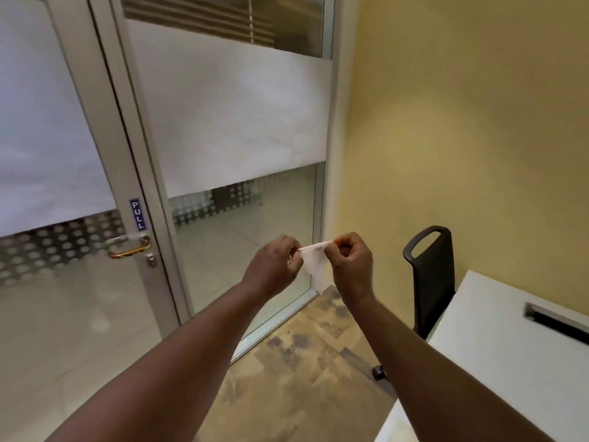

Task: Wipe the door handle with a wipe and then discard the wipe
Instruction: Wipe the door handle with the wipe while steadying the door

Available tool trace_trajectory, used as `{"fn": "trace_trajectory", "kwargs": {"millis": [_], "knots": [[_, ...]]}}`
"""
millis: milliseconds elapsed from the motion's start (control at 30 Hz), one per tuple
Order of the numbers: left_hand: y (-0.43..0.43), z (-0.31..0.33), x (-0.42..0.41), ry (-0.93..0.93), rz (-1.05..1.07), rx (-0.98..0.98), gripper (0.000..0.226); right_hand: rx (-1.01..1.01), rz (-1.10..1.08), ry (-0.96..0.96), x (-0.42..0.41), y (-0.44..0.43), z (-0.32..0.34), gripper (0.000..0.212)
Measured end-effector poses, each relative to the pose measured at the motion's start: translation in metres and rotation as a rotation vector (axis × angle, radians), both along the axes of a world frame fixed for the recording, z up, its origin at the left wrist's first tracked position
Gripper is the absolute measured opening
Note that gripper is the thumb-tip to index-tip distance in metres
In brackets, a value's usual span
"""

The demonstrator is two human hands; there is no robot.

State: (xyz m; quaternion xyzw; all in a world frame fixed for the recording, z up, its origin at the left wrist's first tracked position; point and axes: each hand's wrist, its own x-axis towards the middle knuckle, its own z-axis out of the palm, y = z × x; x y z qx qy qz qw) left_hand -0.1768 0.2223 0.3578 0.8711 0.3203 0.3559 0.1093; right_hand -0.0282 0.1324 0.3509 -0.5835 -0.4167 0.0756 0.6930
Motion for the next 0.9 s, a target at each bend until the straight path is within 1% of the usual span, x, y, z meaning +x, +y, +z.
{"fn": "trace_trajectory", "kwargs": {"millis": [133, 267, 367, 500, 633, 733, 833, 900], "knots": [[0.041, 0.013, -0.053, -0.035, 0.118, -0.021, 0.012, 0.039, 0.127, 0.007, -0.042, 0.047, 0.019, 0.008], [0.075, 0.026, -0.100, -0.097, 0.225, -0.035, 0.013, 0.077, 0.213, 0.038, -0.086, 0.089, 0.034, 0.014], [0.094, 0.034, -0.130, -0.150, 0.269, -0.045, 0.015, 0.081, 0.262, 0.027, -0.116, 0.116, 0.040, 0.020], [0.118, 0.043, -0.171, -0.268, 0.312, -0.091, 0.019, -0.005, 0.329, 0.005, -0.158, 0.151, 0.044, 0.025], [0.132, 0.052, -0.197, -0.437, 0.319, -0.170, 0.015, -0.134, 0.366, -0.029, -0.190, 0.179, 0.043, 0.019], [0.145, 0.057, -0.216, -0.555, 0.327, -0.225, 0.015, -0.178, 0.392, -0.010, -0.215, 0.200, 0.042, 0.015], [0.158, 0.058, -0.231, -0.627, 0.320, -0.277, 0.018, -0.180, 0.455, 0.068, -0.234, 0.220, 0.042, 0.017], [0.167, 0.057, -0.241, -0.591, 0.343, -0.274, 0.017, -0.164, 0.497, 0.187, -0.244, 0.234, 0.042, 0.017]]}}
